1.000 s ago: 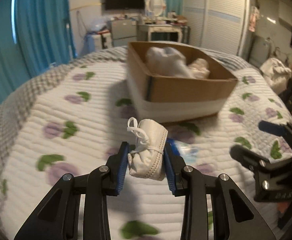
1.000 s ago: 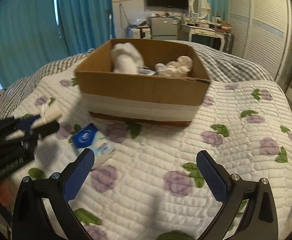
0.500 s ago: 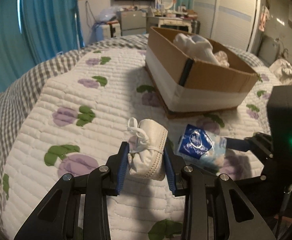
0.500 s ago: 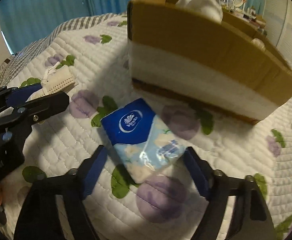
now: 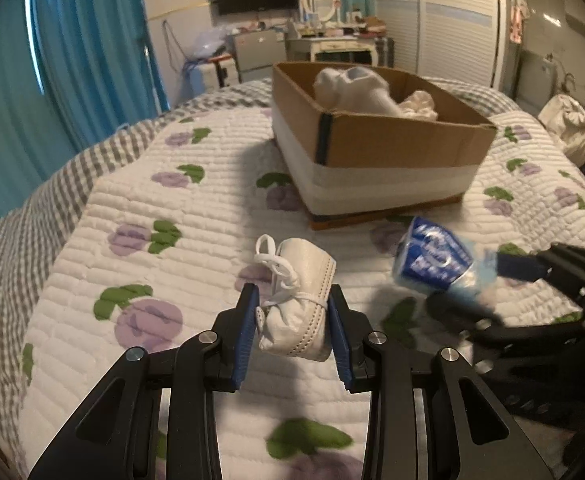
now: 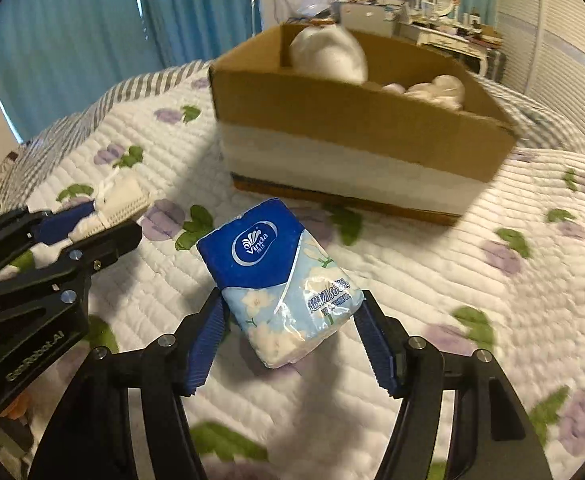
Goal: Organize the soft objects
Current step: 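Grasp the white baby shoe with the left tool while the right grasps the blue tissue pack, then carry the shoe and tissue pack into the box and open both tools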
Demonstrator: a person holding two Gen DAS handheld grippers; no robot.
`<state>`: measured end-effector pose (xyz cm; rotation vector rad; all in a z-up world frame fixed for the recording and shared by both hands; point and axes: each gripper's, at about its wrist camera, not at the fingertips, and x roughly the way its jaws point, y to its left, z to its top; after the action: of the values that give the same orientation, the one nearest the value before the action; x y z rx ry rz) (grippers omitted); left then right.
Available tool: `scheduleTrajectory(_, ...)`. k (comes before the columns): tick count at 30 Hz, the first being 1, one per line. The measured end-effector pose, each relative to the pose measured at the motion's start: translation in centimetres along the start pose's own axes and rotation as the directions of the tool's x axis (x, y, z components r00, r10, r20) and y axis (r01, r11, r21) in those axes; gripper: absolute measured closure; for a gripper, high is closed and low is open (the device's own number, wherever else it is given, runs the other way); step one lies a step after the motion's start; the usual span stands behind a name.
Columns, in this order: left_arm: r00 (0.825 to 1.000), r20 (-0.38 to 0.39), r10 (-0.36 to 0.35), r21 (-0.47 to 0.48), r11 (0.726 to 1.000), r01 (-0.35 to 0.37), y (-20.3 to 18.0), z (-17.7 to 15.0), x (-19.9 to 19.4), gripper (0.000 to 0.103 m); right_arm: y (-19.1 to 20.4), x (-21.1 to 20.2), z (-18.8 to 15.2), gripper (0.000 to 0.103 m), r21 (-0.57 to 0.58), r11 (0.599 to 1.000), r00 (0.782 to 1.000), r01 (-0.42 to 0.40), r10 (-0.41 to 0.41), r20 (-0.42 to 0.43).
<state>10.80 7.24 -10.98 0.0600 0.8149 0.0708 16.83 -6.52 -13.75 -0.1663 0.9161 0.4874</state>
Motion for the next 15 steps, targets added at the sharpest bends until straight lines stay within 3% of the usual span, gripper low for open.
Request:
scheduleTrajectory(9, 0.995, 0.099, -0.035, 0.023, 0.999, 0.033, -2.1, 2.6, -6.0, 0.07, -1.2, -8.7, 0.7, 0.039, -0.054, 0.995, 0.99, 0.081, -0.074, 0.122)
scheduleTrajectory(15, 0.976, 0.209, -0.058, 0.066, 0.997, 0.045, -4.2, 5.6, -10.7, 0.07, -2.2, -14.7, 3.7, 0.039, -0.056, 0.994, 0.971, 0.099, -0.084, 0.223)
